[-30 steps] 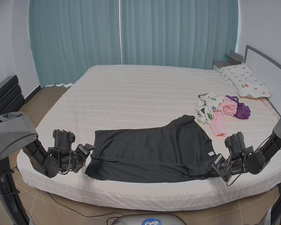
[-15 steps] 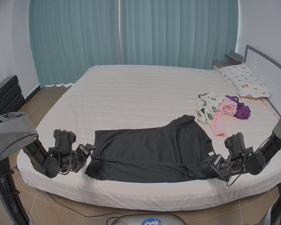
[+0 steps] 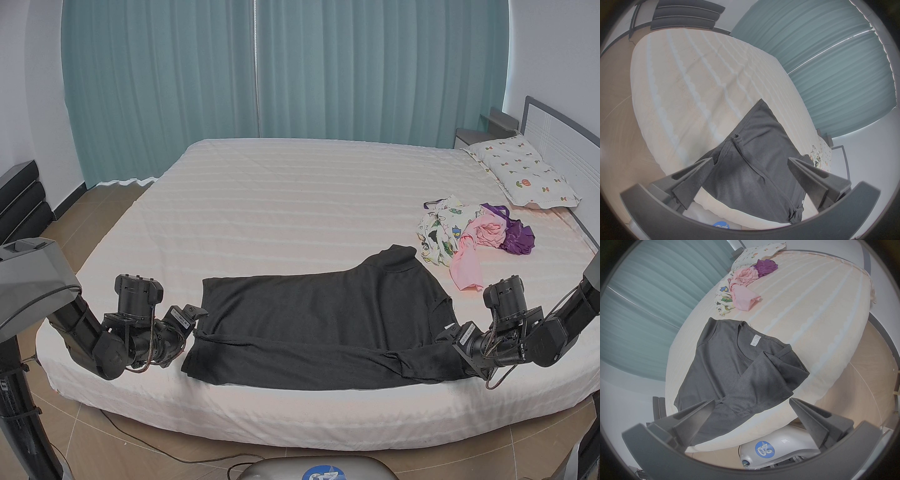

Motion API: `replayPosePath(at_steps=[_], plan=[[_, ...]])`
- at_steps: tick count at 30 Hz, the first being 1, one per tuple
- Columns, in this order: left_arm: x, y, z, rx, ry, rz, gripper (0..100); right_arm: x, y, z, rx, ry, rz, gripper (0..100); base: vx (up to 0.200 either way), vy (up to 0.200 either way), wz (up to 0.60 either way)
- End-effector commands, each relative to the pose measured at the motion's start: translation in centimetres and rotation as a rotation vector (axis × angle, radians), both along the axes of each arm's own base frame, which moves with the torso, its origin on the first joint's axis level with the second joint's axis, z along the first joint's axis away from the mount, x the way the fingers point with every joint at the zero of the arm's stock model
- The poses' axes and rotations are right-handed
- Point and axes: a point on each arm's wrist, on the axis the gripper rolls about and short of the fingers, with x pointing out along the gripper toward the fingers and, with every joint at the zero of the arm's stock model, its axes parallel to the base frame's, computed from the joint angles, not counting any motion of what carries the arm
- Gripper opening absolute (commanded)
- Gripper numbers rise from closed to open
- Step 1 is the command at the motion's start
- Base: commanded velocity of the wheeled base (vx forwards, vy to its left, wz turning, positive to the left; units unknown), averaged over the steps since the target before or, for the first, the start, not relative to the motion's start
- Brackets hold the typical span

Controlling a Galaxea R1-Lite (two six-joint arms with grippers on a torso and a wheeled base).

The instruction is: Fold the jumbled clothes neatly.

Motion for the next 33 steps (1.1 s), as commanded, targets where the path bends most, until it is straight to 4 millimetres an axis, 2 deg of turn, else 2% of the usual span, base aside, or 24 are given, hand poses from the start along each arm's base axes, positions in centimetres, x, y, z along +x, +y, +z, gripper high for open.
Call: replayPosePath(at_steps=[1, 6, 19, 30, 33], plan=[[-0.16, 0.03, 0.08, -0.004, 0.001, -0.007, 100, 0.05, 0.06, -0.09, -0.001, 0.002, 0.001, 100, 0.0, 0.0, 0.0], [-0.37, 0.03, -0.3, 0.006, 0.014, -0.014, 100, -0.01, 0.04, -0.19, -0.003, 0.006, 0.001, 100, 0.2, 0.0, 0.0], [-0.37, 0.03, -0.42, 0.003, 0.023, -0.007, 100, 0.02, 0.05, -0.16, -0.003, 0.004, 0.0, 100, 0.0, 0.0, 0.0], [-0.68, 0.04, -0.56, 0.006, 0.035, -0.009, 100, 0.08, 0.02, -0.22, -0.003, 0.006, -0.001, 100, 0.0, -0.2, 0.0], [-0.89, 0.04, -0.7, 0.007, 0.039, -0.01, 100, 0.08, 0.02, -0.22, -0.003, 0.006, -0.001, 100, 0.0, 0.0, 0.0]])
